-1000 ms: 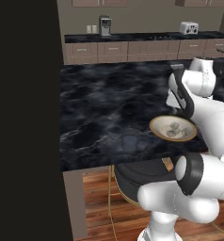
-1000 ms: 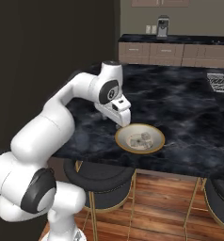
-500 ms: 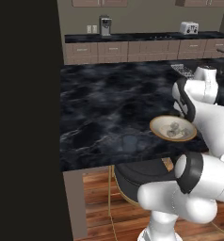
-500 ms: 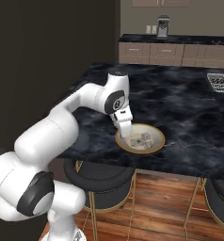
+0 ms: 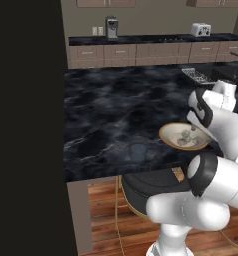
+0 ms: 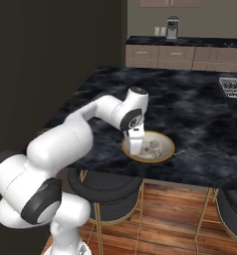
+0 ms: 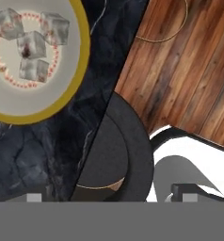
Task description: There are four ice cubes in the ice bowl. Place two ice cubes in each glass of water.
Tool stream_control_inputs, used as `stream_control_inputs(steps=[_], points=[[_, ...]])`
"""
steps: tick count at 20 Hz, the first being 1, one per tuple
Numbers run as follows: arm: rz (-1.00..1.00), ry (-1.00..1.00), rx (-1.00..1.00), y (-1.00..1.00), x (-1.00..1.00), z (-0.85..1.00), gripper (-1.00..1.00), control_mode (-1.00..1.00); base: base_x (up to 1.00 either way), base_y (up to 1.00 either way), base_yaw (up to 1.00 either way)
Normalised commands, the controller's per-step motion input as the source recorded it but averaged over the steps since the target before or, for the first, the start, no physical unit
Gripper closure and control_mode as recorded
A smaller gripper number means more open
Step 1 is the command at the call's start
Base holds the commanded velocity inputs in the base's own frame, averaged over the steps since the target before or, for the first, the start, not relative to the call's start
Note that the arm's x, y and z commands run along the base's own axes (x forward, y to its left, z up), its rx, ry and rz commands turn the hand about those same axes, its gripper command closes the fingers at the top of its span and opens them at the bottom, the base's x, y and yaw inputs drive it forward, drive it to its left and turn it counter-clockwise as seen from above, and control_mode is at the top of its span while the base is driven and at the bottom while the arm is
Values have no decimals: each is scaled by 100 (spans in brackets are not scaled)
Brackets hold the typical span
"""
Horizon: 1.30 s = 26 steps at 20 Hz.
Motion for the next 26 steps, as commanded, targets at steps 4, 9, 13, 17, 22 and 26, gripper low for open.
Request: stream_control_inputs(steps=[4, 9, 13, 17, 22, 26], points=[[-3, 0, 0, 1, 29, -41, -100, -100, 0, 0, 0], [-6, 1, 0, 1, 60, -28, -100, -100, 0, 0, 0], [-3, 6, 0, -2, 47, -28, -100, -100, 0, 0, 0], [0, 11, 0, -13, 24, -36, -100, -100, 0, 0, 0], [0, 9, 0, -19, 29, -30, -100, -100, 0, 0, 0], [0, 4, 0, -19, 44, -19, -100, -100, 0, 0, 0]])
